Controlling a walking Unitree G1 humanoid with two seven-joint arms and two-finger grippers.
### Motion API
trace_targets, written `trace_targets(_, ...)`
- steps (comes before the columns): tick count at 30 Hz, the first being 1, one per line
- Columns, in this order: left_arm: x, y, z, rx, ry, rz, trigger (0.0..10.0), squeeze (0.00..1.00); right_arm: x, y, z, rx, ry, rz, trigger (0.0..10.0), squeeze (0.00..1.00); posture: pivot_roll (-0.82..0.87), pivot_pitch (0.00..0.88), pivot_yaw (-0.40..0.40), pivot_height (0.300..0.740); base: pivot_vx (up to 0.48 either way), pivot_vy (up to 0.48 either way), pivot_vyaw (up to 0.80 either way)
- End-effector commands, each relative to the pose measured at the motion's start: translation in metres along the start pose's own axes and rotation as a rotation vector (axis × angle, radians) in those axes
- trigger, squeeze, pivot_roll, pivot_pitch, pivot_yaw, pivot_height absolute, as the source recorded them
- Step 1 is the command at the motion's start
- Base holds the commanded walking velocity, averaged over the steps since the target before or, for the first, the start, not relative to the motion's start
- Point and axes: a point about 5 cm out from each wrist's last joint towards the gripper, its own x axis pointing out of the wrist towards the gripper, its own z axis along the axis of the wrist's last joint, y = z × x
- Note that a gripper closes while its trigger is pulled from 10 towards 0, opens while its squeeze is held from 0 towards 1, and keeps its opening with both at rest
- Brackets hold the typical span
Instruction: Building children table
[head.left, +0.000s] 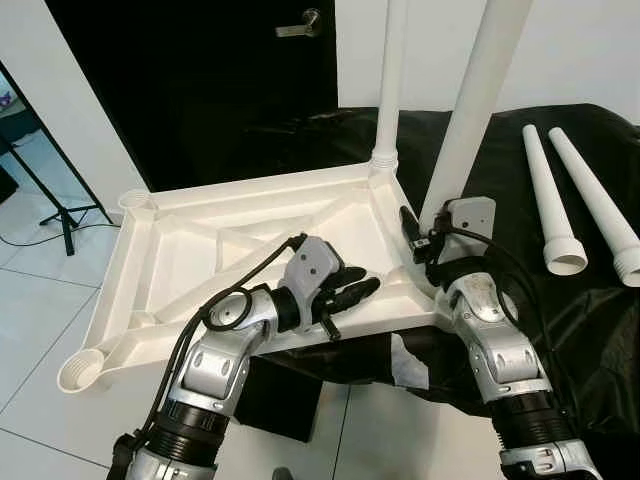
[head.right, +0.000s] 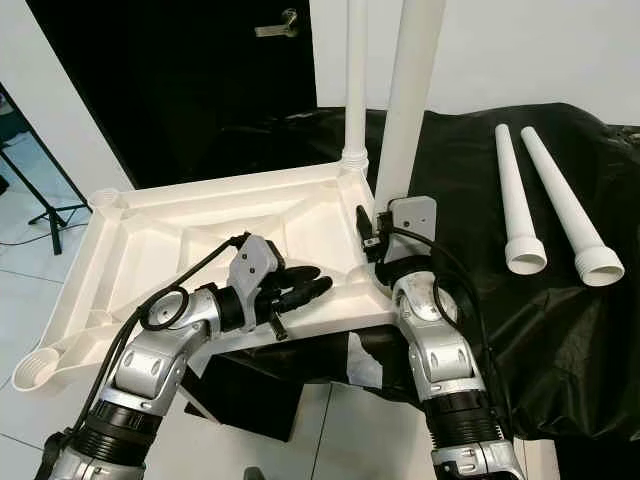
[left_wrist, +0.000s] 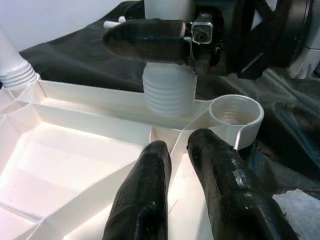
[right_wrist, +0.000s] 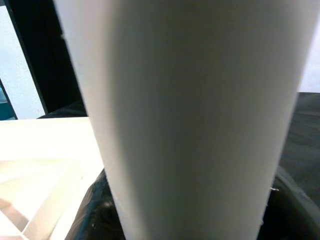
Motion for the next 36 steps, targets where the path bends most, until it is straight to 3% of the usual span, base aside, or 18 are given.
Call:
trace_targets(1,-0.008,0.012,0.0,0.015,-0.013,0.237,10.0,0.0,-0.002,0.002,0.005,0.0,-0.01,-0.001,10.0,0.0,0.03,0.0,0.024,0.74,0.0,0.0,0.0)
trace_targets(13,-0.022,0.004,-0.006,0.057,-0.022,0.215,10.0,0.0,-0.031,0.001,0.006,0.008,0.024,-0.045,10.0,0.0,0.02,0.0,0.016,0.74,0.0,0.0,0.0)
trace_targets(17,-0.024,0.0,-0.008,0.029,-0.017,0.181,10.0,0.0,-0.045,-0.009,-0.013,0.013,0.102,-0.099,10.0,0.0,0.02,0.0,0.018,0.74,0.0,0.0,0.0)
trace_targets(21,-0.024,-0.004,-0.009,0.0,-0.016,0.151,10.0,0.0,-0.05,-0.018,-0.03,0.015,0.165,-0.158,10.0,0.0,0.02,0.0,0.017,0.74,0.0,0.0,0.0)
trace_targets(29,-0.026,-0.005,-0.012,0.007,0.009,0.143,10.0,0.0,-0.054,-0.024,-0.04,0.054,0.216,-0.193,10.0,0.0,0.03,0.0,0.02,0.74,0.0,0.0,0.0)
trace_targets(36,-0.026,-0.01,-0.014,-0.005,0.023,0.108,10.0,0.0,-0.055,-0.015,-0.044,0.036,0.225,-0.116,10.0,0.0,0.03,0.0,0.024,0.74,0.0,0.0,0.0)
